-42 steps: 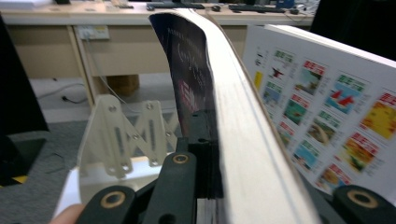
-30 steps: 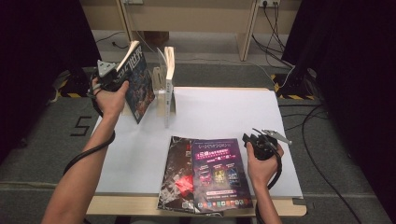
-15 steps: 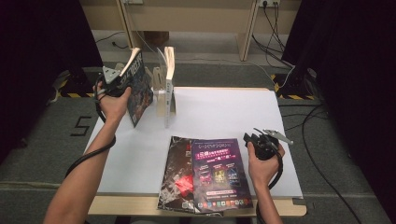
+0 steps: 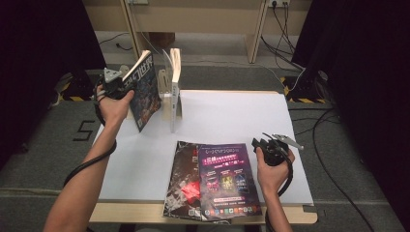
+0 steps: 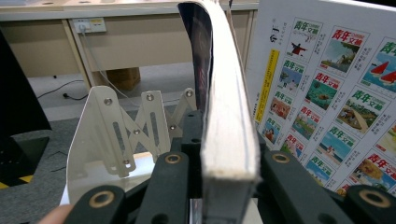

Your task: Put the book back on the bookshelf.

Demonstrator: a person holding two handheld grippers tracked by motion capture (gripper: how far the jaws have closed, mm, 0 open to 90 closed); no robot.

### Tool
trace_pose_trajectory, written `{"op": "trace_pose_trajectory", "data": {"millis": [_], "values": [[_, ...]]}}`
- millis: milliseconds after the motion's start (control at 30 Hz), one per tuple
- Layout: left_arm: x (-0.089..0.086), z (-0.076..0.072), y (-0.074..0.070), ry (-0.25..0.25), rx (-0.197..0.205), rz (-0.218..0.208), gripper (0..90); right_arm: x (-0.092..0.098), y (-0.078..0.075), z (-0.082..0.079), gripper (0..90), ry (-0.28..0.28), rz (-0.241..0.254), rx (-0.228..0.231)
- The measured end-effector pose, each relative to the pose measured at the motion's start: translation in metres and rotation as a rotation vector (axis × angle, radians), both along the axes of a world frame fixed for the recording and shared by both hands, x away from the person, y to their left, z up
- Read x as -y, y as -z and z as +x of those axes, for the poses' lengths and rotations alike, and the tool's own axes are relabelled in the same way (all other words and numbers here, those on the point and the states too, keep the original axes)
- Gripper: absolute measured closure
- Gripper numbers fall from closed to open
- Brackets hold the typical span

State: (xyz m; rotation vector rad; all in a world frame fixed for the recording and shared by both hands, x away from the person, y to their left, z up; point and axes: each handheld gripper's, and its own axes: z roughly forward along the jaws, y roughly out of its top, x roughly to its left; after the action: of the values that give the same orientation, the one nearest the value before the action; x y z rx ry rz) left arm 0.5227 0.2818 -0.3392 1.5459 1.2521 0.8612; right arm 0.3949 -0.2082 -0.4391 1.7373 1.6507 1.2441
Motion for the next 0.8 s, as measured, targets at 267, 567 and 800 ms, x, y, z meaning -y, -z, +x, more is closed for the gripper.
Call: {"op": "trace_pose_trajectory", "data": {"millis": [267, 567, 800], "values": [[-0.004, 0.010, 0.001, 0.079, 0.027, -0.028, 79.1, 0.000, 0.002, 0.001, 63.6, -0.004, -0.004, -0.007], [0.004, 0.016, -0.004, 0.060, 0.060, 0.026, 82.2, 0.002, 0.002, 0.001, 63.8, -0.004, -0.004, -0.008], [0.005, 0.019, -0.009, -0.021, 0.147, 0.063, 82.1, 0.001, 0.004, 0.002, 64.1, 0.000, 0.001, -0.015]]}}
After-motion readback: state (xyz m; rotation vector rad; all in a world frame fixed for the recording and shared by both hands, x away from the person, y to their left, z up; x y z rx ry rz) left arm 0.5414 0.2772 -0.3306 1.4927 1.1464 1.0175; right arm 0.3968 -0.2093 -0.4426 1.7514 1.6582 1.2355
